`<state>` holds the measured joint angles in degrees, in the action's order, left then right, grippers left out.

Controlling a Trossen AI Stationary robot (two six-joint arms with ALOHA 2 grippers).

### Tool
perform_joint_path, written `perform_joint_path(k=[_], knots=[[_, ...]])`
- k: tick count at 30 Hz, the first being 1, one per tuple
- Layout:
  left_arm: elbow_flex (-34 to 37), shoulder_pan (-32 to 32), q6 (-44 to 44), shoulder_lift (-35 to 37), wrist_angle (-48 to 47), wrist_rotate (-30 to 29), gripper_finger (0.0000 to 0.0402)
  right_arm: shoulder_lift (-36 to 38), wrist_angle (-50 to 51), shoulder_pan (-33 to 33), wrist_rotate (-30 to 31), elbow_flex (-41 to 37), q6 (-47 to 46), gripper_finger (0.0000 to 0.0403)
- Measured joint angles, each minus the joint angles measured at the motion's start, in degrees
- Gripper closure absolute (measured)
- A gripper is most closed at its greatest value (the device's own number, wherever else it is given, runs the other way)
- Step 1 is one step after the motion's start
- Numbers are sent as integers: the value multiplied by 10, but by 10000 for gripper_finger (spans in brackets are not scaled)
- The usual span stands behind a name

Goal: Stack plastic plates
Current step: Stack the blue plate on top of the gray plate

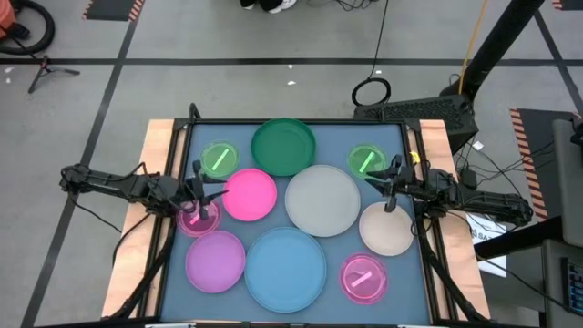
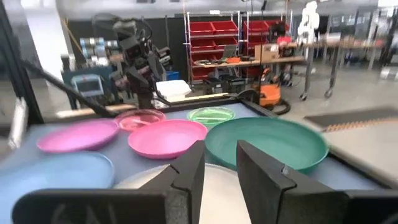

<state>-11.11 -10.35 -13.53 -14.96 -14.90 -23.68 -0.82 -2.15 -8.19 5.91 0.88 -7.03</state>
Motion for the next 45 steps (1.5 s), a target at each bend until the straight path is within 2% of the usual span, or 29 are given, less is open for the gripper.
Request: perform_joint_path(k=[3, 6, 9, 12, 16, 23, 27, 32, 37, 41, 45], knots=[[0, 0, 22, 0, 35, 0, 263, 0, -2, 0, 0, 0, -63, 314], [0, 0, 85, 0, 87, 1, 263, 0, -2, 0, -2, 0, -77, 314], [0, 0, 139, 0, 96, 0, 263, -1, -15, 0, -31, 0, -85, 314], [0, 1, 93, 0, 136, 1, 263, -4, -66, 0, -84, 0, -86, 314], [0, 1, 65, 0, 253, 1, 263, -20, -100, 1, -119, 15, -80, 314], [0, 1, 40, 0, 340, 1, 263, -76, -103, 1, -117, 56, -53, 314], [0, 1, 37, 0, 360, 1, 263, -120, -97, 1, -99, 86, -41, 314], [0, 1, 48, 0, 366, 1, 263, -192, -83, 0, -45, 149, -39, 314], [0, 1, 46, 0, 397, 1, 263, -284, -37, 0, -28, 221, -48, 314], [0, 1, 61, 0, 428, 1, 263, -366, -31, -1, 4, 274, -39, 314], [0, 1, 37, 0, 435, -12, 263, -451, -30, -8, 15, 328, -34, 314]])
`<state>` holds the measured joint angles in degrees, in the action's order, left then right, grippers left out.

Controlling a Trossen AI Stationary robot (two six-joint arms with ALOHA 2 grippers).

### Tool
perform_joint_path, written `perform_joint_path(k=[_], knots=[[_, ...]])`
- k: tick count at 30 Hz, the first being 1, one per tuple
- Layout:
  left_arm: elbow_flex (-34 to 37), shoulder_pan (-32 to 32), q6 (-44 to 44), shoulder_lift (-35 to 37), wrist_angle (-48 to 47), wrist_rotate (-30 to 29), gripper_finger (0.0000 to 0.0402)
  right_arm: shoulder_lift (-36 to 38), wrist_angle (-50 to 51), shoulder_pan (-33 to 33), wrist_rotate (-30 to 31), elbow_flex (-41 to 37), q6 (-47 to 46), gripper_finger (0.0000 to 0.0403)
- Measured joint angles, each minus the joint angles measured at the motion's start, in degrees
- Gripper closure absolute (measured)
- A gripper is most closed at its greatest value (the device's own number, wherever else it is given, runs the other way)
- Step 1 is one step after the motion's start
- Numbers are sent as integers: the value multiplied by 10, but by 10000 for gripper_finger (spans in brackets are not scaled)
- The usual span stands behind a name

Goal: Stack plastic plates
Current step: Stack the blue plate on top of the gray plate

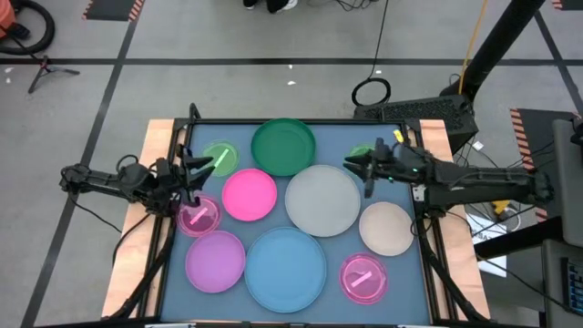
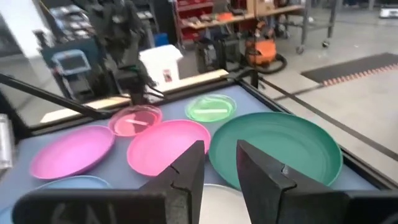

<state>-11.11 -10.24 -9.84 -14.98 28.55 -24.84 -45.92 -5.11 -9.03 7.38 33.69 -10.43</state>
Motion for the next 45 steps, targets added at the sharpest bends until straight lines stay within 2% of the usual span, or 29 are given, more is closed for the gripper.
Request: perform_joint_path(k=[4, 10, 12, 19, 27, 41, 45], knots=[[0, 0, -45, 0, 33, -6, 263, -81, 36, -2, -16, 60, 3, 314], [0, 0, -120, 0, 59, -7, 263, -183, 66, 16, -141, 130, 37, 314], [0, 0, -131, 0, 59, -7, 263, -211, 79, 29, -163, 153, 45, 314], [0, 0, -136, 0, 56, -7, 263, -306, 118, 72, -164, 247, 55, 314], [0, 0, -86, 0, 49, -8, 263, -407, 180, 111, -140, 347, 42, 314], [0, 0, 47, 0, 90, -8, 263, -539, 139, 129, -132, 371, 36, 314], [0, 0, 60, 0, 91, -8, 263, -574, 115, 129, -133, 371, 36, 314]])
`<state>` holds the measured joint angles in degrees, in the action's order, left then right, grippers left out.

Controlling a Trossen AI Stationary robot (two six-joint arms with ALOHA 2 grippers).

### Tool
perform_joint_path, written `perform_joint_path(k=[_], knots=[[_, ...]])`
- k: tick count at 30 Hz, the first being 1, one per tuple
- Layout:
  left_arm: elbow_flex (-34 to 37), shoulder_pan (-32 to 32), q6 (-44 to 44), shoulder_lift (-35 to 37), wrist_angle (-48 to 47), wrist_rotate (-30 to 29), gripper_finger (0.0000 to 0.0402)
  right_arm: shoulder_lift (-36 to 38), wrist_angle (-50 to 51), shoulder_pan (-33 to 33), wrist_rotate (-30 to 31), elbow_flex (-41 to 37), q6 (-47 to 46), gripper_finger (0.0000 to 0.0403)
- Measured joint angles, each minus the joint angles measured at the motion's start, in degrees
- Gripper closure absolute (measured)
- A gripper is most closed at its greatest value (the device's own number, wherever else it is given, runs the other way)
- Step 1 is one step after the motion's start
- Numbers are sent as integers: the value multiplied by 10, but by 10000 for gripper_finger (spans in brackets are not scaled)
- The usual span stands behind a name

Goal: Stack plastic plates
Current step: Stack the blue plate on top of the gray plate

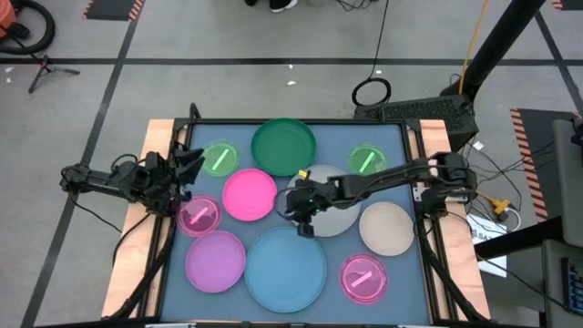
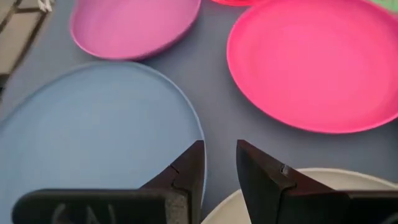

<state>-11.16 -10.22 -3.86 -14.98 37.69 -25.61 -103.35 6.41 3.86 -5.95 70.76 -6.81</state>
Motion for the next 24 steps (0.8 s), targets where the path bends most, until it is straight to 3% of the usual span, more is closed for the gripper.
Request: perform_joint_path(k=[9, 18, 24], knots=[[0, 0, -4, 0, 0, 0, 263, -34, -87, -2, 2, 1, 35, 312], [0, 0, -36, 0, 19, 0, 263, -48, -29, 28, 45, 46, 49, 253], [0, 0, -35, 0, 20, 0, 263, -93, 77, 49, 80, 147, 51, 218]])
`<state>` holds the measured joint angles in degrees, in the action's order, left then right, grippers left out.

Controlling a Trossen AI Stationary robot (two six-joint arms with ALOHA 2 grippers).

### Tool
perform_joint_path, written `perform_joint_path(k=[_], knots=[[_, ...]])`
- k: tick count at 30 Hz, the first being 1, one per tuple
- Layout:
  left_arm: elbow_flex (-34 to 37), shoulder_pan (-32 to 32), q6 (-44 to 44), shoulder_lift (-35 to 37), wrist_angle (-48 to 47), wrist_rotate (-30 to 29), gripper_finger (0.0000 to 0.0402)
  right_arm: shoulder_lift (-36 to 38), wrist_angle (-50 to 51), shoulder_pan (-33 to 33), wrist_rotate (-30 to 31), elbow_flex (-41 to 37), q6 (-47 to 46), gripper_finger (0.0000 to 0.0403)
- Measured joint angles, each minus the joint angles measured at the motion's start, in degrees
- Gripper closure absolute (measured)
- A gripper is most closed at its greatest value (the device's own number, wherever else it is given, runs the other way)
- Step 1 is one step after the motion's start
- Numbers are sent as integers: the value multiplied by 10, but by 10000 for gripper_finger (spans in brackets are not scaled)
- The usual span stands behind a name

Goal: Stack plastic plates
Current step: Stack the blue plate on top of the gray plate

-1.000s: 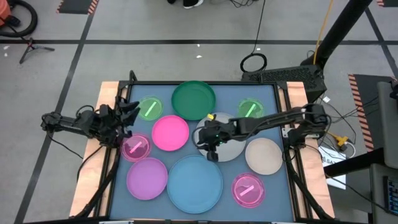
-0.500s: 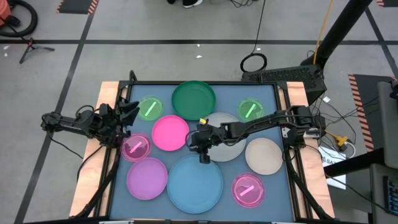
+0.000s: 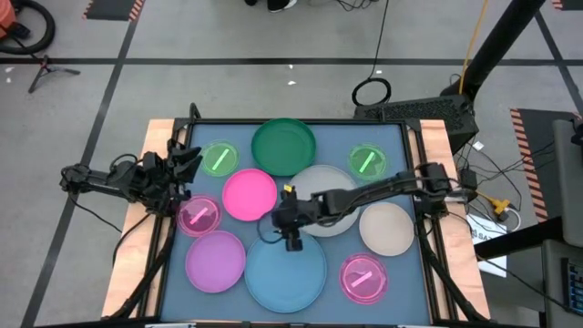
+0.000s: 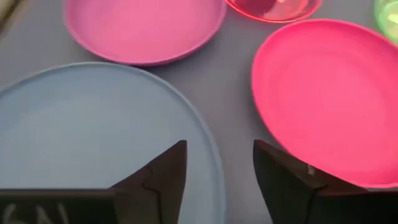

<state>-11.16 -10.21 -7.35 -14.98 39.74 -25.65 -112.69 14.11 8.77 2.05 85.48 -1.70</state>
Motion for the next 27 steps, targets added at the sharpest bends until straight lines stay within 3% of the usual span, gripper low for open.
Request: perform_joint_path(k=[10, 27], knots=[[0, 0, 1, 0, -5, 0, 263, -94, 144, 4, 27, 110, -4, 201], [0, 0, -4, 0, -5, 0, 263, -136, 161, -8, 23, 113, -21, 206]])
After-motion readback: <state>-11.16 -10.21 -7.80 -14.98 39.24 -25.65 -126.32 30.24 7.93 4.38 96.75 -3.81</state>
